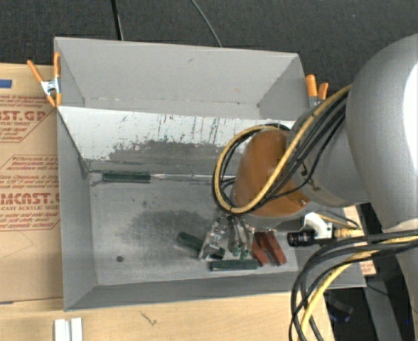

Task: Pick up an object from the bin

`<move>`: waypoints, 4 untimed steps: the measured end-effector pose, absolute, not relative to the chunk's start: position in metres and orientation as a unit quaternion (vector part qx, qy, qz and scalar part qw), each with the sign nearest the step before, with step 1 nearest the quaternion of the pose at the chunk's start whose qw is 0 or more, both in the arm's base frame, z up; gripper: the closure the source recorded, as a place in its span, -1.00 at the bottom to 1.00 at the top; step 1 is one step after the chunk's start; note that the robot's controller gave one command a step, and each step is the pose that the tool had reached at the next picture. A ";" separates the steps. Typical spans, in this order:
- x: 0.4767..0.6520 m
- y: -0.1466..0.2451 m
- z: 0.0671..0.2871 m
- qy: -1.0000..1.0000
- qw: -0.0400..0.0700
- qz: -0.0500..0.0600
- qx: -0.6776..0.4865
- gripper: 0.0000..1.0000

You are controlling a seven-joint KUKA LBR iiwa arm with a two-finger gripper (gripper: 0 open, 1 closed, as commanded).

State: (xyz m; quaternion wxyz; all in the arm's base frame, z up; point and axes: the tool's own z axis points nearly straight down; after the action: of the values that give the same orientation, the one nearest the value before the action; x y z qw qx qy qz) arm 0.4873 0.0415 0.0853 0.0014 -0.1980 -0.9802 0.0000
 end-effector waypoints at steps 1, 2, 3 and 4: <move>0.487 0.042 0.099 -0.980 0.003 0.000 -0.198 1.00; 0.488 0.042 0.112 -0.980 0.000 0.000 -0.198 1.00; 0.488 0.042 0.118 -0.980 -0.001 -0.001 -0.198 1.00; 0.486 0.042 0.127 -0.980 0.003 0.000 -0.198 1.00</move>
Offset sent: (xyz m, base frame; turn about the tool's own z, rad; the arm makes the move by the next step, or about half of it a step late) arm 0.0000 0.0000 0.0396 0.0000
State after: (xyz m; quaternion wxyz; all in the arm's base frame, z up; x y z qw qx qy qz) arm 0.4862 0.0417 0.1269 0.0032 -0.1977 -0.9803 0.0005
